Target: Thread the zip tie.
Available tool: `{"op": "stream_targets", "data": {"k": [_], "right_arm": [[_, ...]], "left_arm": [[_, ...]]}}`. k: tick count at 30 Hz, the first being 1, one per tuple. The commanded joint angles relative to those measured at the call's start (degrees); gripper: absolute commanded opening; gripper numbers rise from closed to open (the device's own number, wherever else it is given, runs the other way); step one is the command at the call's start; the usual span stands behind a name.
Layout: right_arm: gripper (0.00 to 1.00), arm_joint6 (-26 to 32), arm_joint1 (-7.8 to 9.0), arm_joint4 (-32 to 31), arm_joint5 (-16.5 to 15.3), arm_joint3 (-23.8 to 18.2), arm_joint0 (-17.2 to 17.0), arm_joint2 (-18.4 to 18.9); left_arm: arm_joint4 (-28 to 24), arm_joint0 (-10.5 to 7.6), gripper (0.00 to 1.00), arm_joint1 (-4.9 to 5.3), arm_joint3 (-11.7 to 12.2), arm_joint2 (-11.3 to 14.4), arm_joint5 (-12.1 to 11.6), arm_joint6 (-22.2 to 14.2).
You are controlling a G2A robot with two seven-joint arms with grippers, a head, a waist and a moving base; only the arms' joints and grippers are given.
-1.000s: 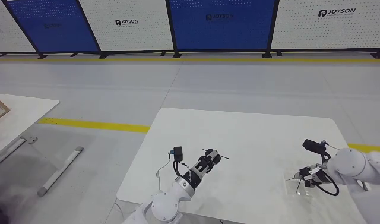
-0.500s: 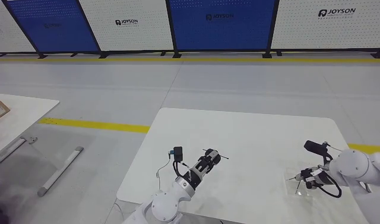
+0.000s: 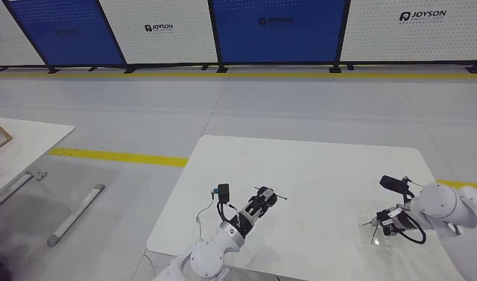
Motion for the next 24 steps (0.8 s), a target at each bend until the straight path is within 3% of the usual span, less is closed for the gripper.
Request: {"op": "stream_targets", "data": {"k": [1, 17, 24], "right_arm": [[0.25, 0.0, -0.23, -0.1, 0.0, 0.8, 0.7, -1.0], [0.18, 0.0, -1.31, 0.2, 0.0, 4.6, 4.0, -4.4], [0.06, 0.0, -1.58, 0.4, 0.0, 5.5, 4.8, -5.2]], "left_arm": [[0.0, 0.00, 0.00, 0.00, 0.0, 0.0, 0.0, 0.0], [0.0, 0.00, 0.00, 0.00, 0.0, 0.0, 0.0, 0.0], [0.0, 0.00, 0.00, 0.00, 0.0, 0.0, 0.0, 0.0]]}}
